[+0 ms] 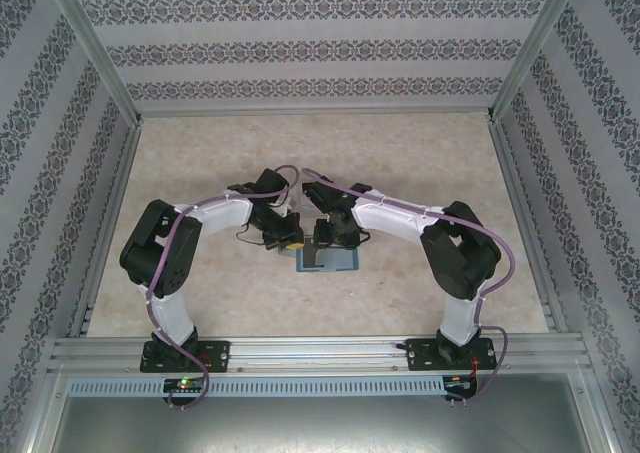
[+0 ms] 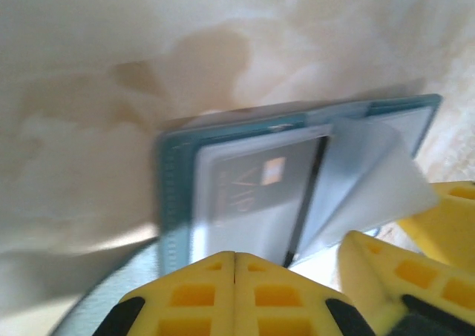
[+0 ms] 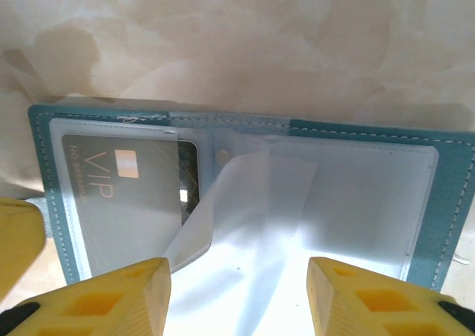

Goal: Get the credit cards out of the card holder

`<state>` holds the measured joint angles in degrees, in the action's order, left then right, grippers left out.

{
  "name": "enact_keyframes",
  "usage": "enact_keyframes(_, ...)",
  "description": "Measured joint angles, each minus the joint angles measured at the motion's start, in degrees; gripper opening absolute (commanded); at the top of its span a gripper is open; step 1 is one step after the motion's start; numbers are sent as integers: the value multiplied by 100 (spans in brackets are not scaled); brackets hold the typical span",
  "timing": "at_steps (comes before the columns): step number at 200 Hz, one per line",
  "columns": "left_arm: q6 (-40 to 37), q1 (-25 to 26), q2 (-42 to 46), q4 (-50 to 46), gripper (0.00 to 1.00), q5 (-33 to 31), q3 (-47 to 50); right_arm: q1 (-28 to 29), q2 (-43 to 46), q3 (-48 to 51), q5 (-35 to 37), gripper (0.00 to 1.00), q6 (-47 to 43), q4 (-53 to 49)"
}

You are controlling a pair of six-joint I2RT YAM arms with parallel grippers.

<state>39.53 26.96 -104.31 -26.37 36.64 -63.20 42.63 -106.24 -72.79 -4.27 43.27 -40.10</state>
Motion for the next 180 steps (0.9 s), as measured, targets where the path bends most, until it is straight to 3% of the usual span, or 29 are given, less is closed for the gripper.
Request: enact_keyframes(180, 129, 431, -511, -42, 0, 164, -525, -238, 887, 599, -188, 47, 122, 275)
